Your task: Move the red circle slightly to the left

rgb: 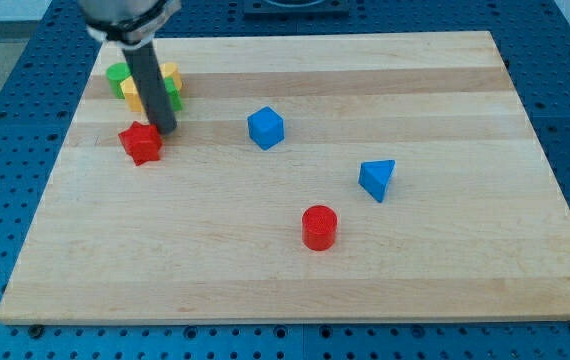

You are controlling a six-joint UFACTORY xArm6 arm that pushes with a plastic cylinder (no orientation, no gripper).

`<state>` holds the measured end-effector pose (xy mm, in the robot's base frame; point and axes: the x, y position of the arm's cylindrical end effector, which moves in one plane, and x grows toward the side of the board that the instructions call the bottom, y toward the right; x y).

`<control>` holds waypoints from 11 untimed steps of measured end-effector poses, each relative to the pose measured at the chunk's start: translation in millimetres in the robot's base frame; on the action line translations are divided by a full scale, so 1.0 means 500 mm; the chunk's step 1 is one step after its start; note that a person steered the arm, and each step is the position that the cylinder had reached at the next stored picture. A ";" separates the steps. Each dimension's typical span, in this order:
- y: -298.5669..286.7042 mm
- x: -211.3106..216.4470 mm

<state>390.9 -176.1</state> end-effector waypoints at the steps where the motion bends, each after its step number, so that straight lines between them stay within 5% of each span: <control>1: 0.008 0.050; 2: -0.080 0.087; 3: 0.006 0.102; 4: 0.245 0.138; 5: 0.178 0.320; 6: 0.239 0.451; 8: 0.484 0.289; 9: 0.313 0.249; 11: 0.477 0.446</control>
